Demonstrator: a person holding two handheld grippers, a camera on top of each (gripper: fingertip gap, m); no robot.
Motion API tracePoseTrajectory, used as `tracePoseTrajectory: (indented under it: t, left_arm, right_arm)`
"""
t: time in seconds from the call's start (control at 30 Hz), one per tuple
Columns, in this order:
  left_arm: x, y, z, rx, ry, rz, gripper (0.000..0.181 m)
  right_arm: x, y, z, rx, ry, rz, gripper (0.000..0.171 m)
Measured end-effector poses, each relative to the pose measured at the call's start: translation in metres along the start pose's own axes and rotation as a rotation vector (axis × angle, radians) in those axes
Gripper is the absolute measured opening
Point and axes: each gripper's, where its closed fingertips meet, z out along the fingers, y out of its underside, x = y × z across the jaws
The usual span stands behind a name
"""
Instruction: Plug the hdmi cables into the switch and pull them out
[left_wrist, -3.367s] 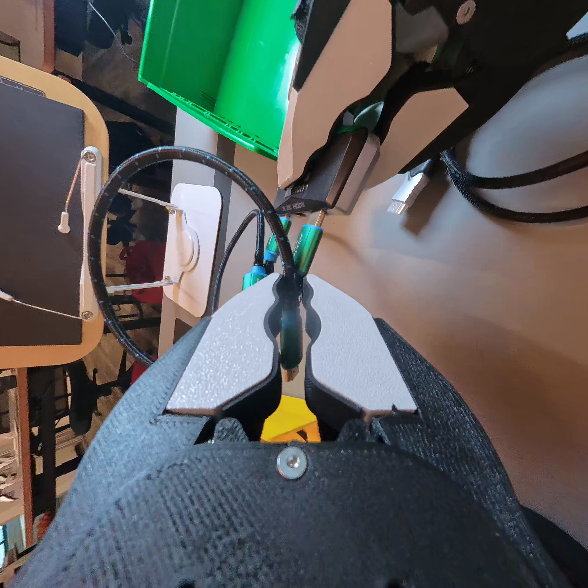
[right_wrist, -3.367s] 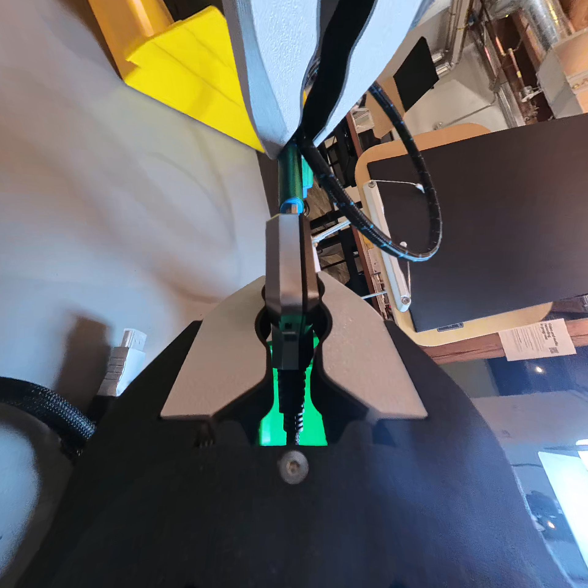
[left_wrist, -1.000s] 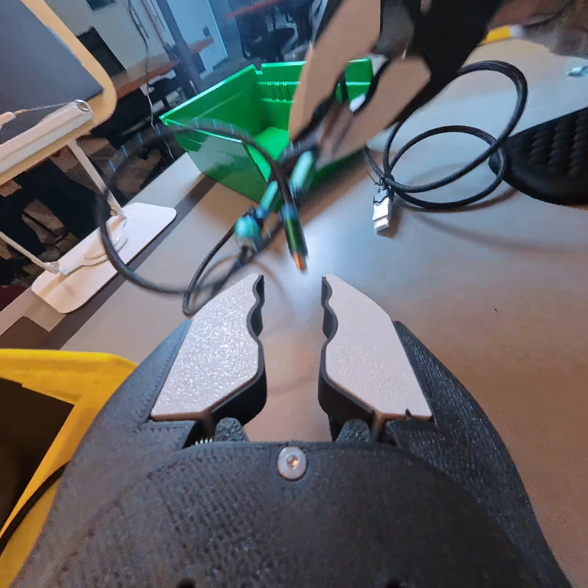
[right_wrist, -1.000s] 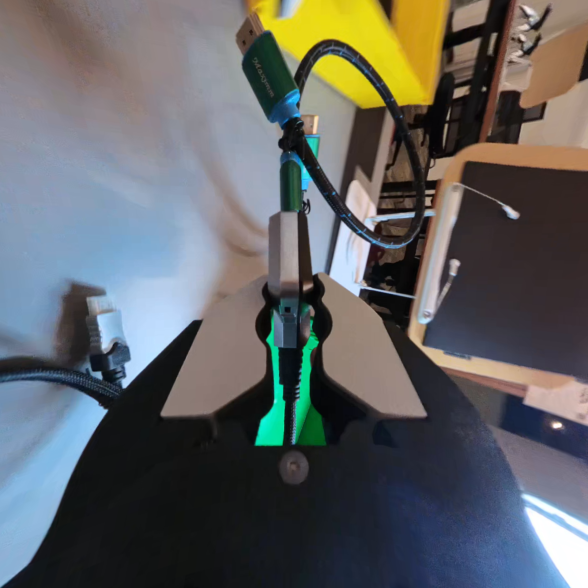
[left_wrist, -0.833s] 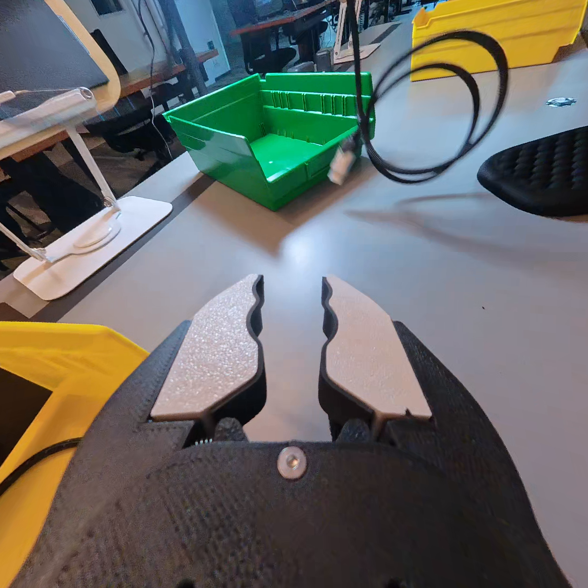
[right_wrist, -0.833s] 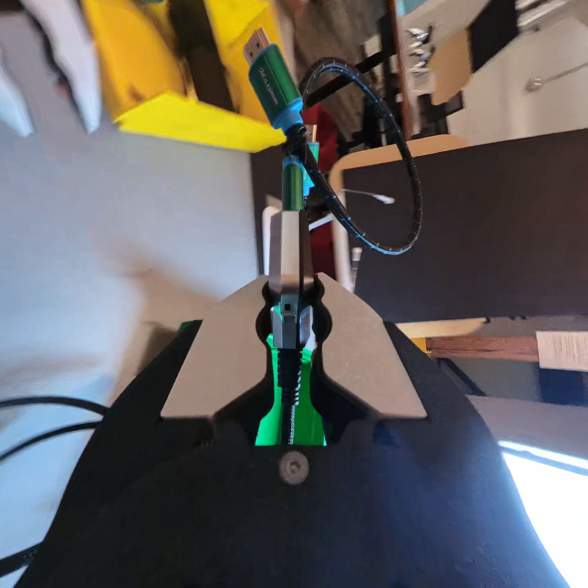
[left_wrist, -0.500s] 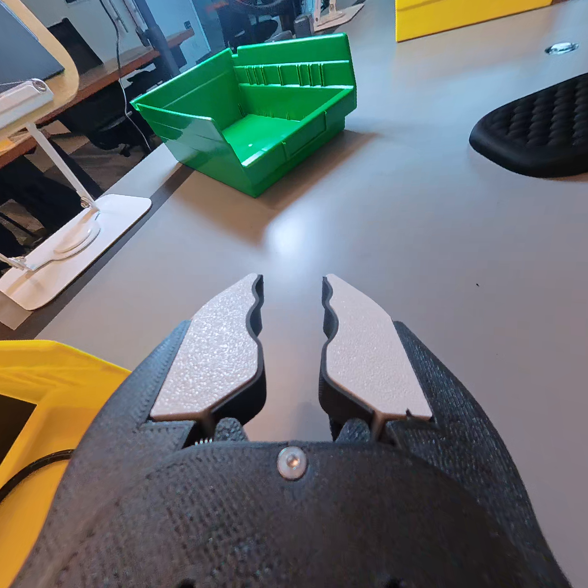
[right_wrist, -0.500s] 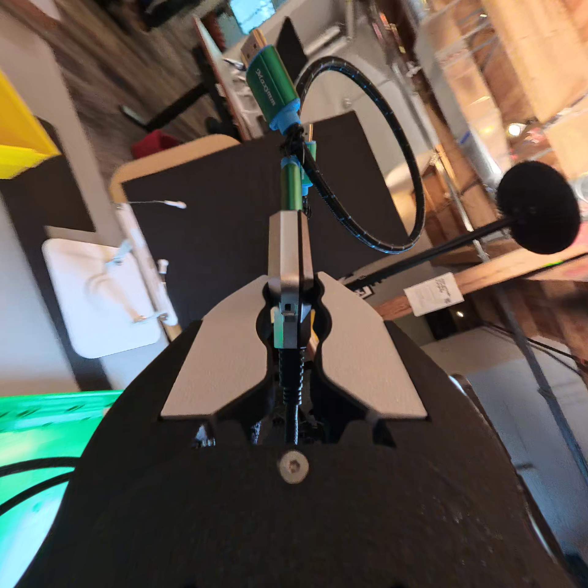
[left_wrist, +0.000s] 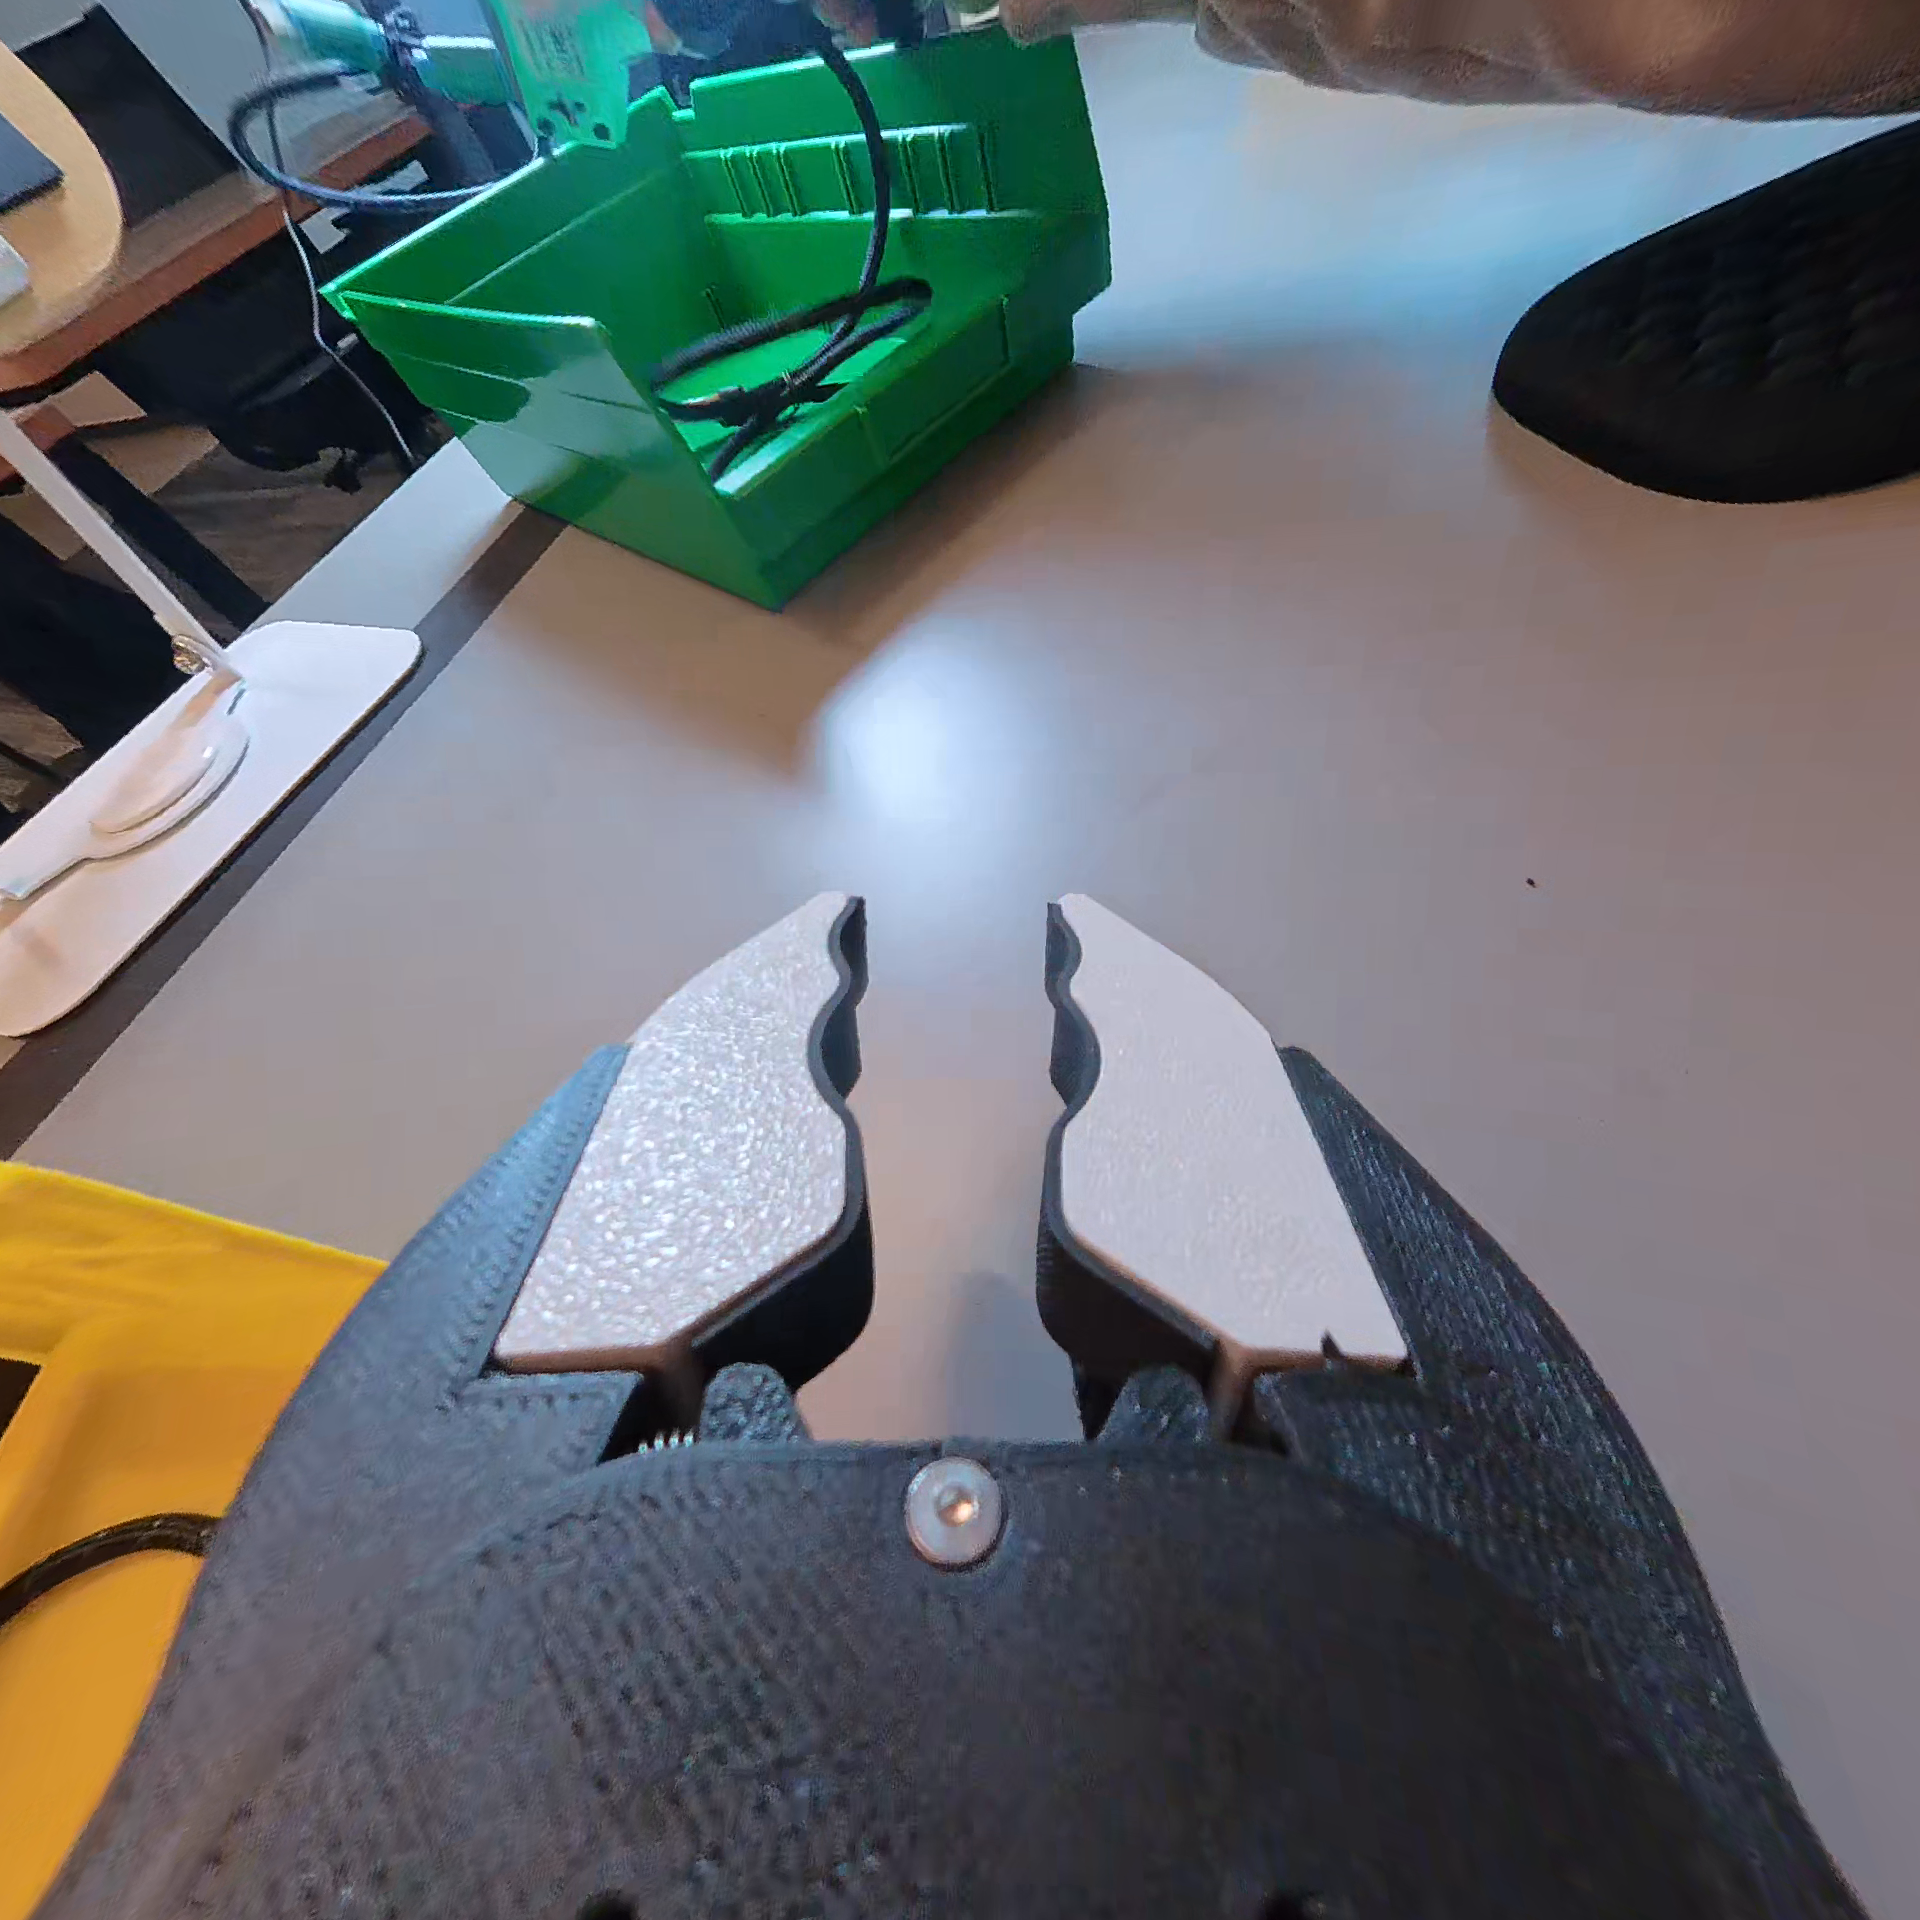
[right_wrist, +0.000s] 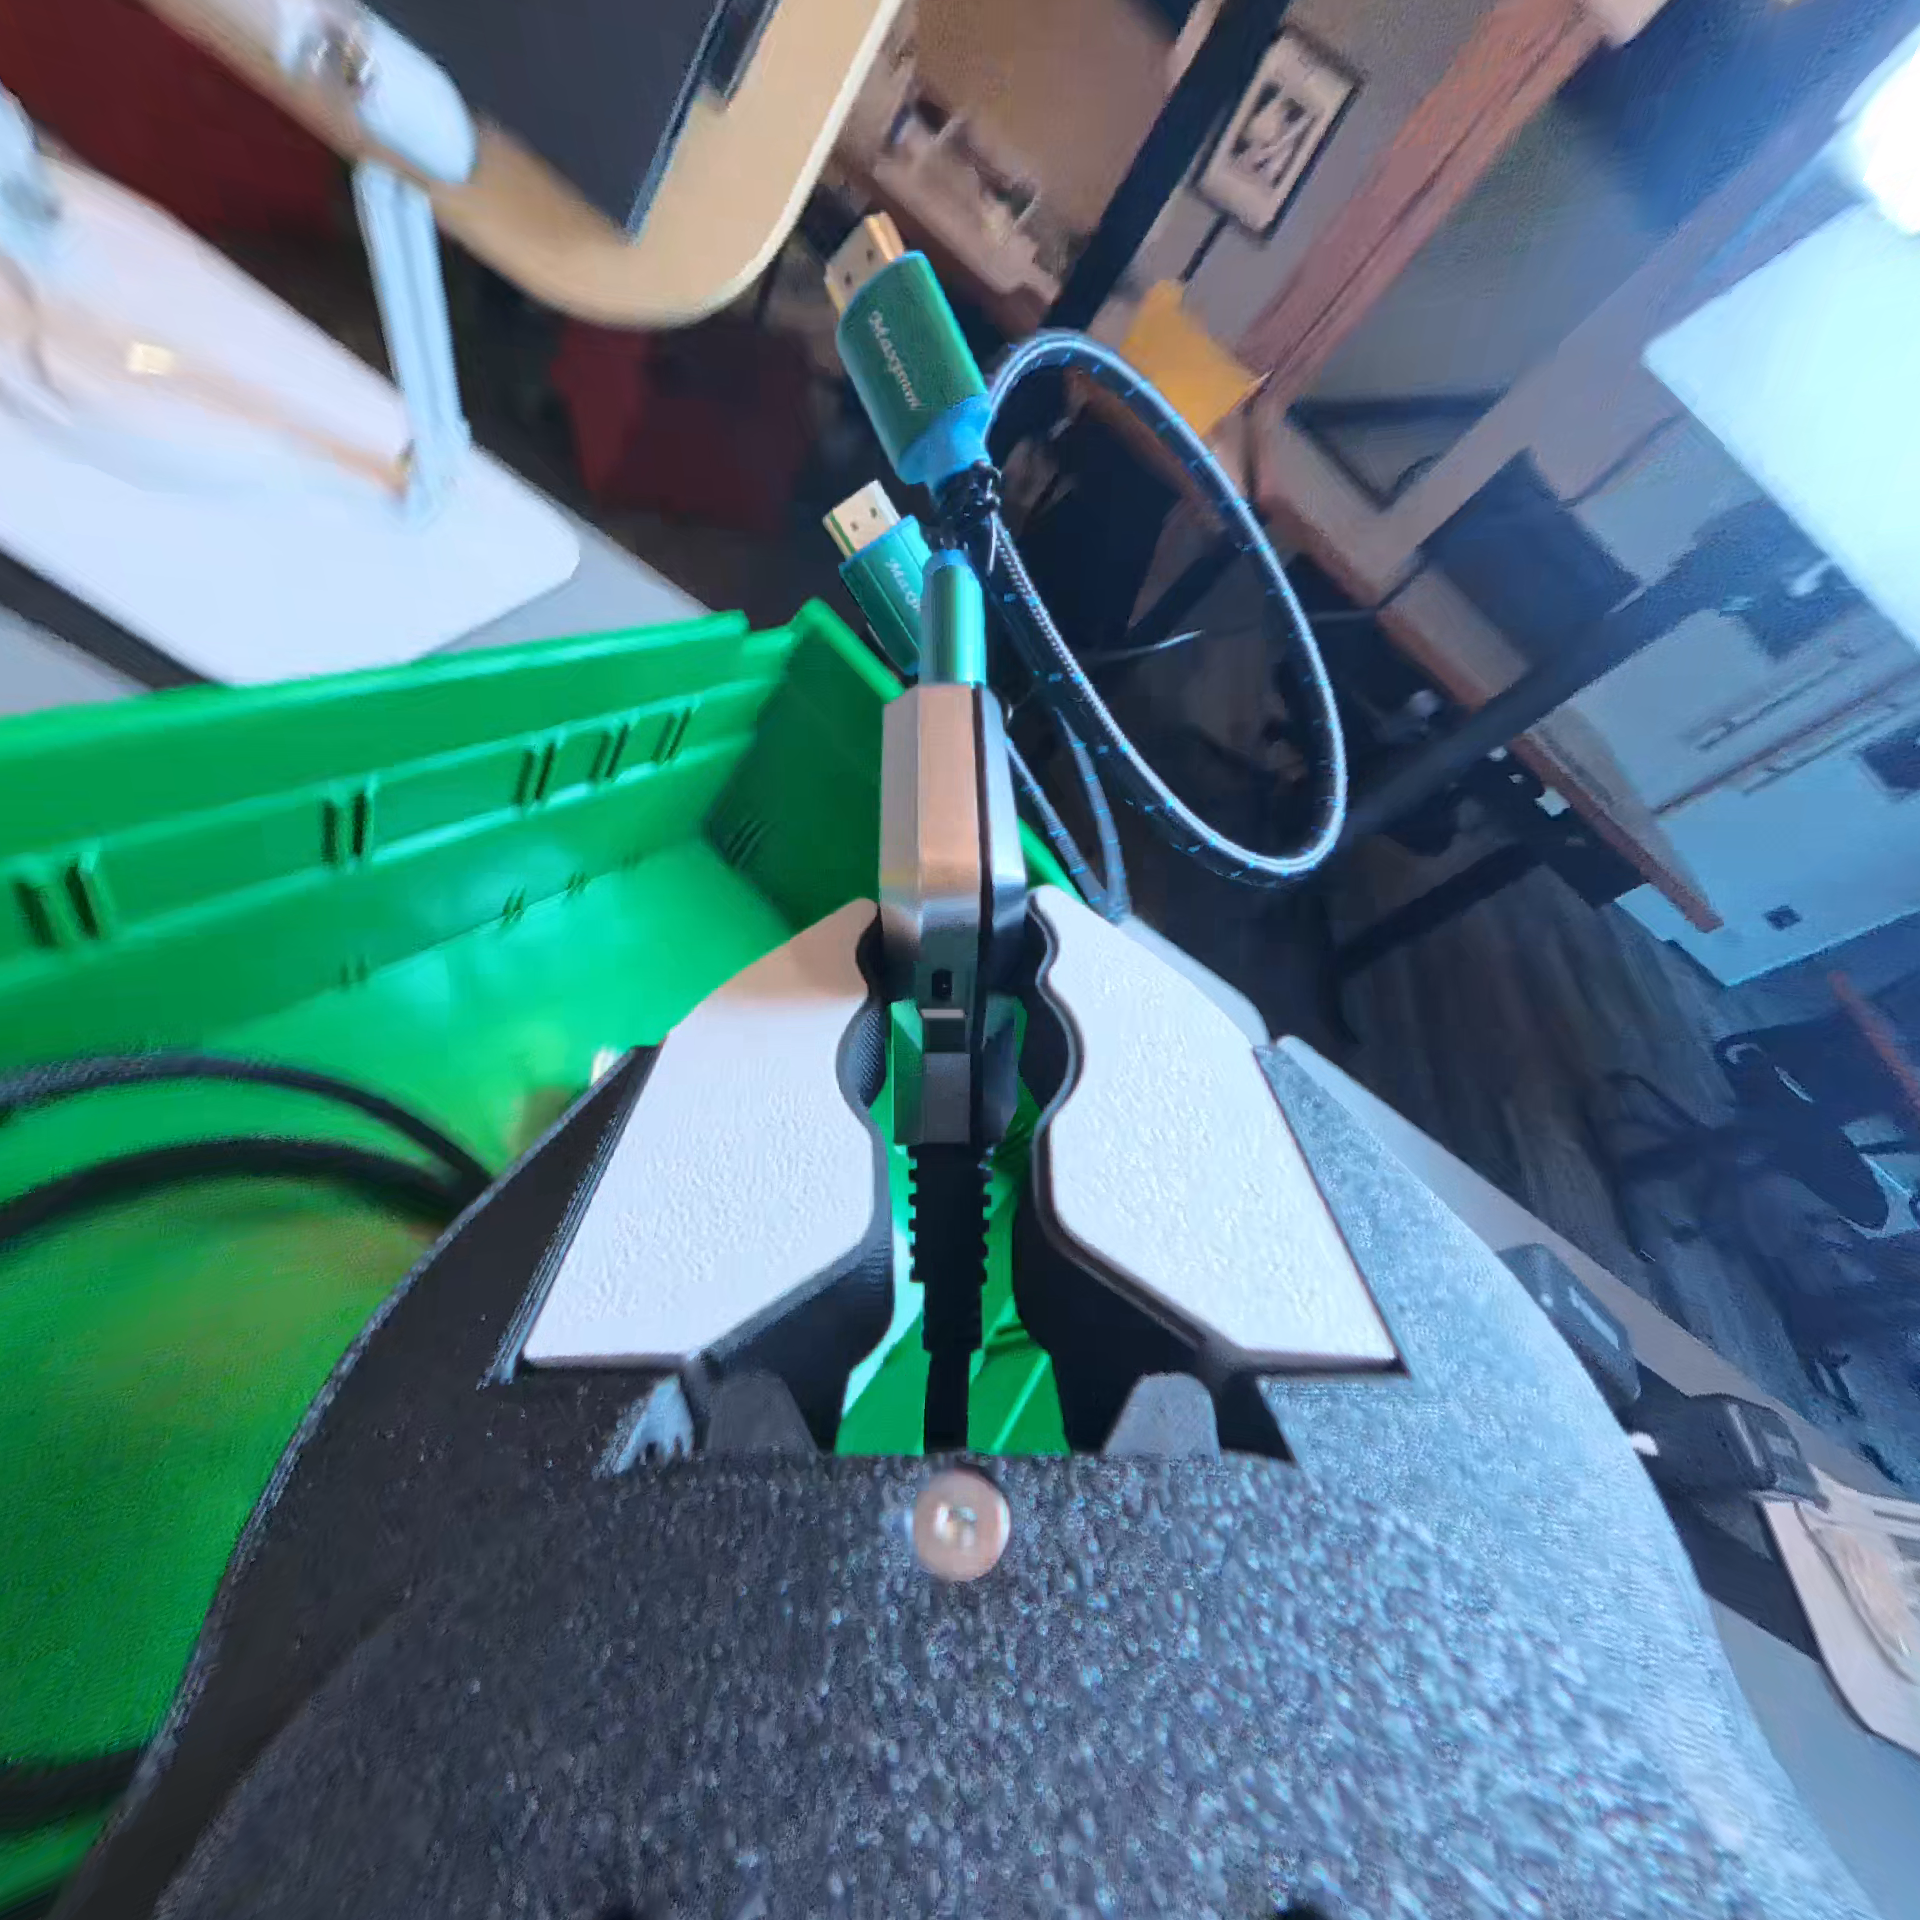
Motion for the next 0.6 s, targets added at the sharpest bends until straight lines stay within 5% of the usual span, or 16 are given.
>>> tracePoseTrajectory:
  t: [0.13,0.43,0.6]
  left_arm:
    - [0.002,0.001,0.002,-0.013,-0.006,0.018,0.033]
    - [-0.006,0.003,-0.001,-0.015,-0.043,0.002,0.032]
    - [-0.026,-0.009,-0.017,0.052,-0.109,-0.061,0.034]
  right_arm:
    - [-0.039,0.020,0.000,-0.184,-0.188,-0.083,0.024]
    - [-0.074,0.047,0.001,-0.443,-0.266,-0.487,0.033]
    - [-0.081,0.011,-0.027,-0.300,-0.394,-0.221,0.055]
